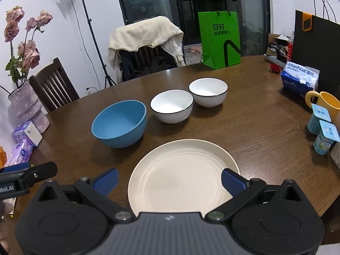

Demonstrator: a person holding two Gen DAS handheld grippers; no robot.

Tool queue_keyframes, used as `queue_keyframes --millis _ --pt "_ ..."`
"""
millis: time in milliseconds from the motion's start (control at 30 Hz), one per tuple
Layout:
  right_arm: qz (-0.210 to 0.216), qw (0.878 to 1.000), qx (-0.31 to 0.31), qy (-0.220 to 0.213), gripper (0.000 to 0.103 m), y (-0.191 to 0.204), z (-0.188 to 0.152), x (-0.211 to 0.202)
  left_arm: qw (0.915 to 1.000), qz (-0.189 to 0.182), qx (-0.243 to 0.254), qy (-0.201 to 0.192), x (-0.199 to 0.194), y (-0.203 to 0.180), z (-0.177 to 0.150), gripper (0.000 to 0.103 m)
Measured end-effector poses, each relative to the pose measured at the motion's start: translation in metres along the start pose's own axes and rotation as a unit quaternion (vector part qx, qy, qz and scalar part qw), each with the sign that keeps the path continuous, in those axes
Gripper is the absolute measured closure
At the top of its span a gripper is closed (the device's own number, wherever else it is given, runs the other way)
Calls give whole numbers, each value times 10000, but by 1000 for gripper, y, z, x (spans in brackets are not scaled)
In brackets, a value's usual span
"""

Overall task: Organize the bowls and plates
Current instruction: 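Withdraw both open grippers up from the plate stack, then move both grippers to the blue bowl and close the right gripper on its rim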

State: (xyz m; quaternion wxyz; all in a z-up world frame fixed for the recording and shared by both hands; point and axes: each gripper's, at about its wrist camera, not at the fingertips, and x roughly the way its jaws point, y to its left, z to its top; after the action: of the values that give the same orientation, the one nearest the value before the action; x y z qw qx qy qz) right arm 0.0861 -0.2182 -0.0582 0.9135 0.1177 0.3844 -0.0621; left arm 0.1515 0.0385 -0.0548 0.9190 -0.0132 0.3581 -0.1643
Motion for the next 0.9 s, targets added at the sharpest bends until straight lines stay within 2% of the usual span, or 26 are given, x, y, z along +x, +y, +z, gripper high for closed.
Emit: queue_keyframes --millis 533,900 --pt "10 9990 139 415 0 16 -3 5 9994 -187 -153 251 2 13 2 0" --pt "229 9977 -245 587 0 27 13 23 9978 96 -570 339 12 23 7 0"
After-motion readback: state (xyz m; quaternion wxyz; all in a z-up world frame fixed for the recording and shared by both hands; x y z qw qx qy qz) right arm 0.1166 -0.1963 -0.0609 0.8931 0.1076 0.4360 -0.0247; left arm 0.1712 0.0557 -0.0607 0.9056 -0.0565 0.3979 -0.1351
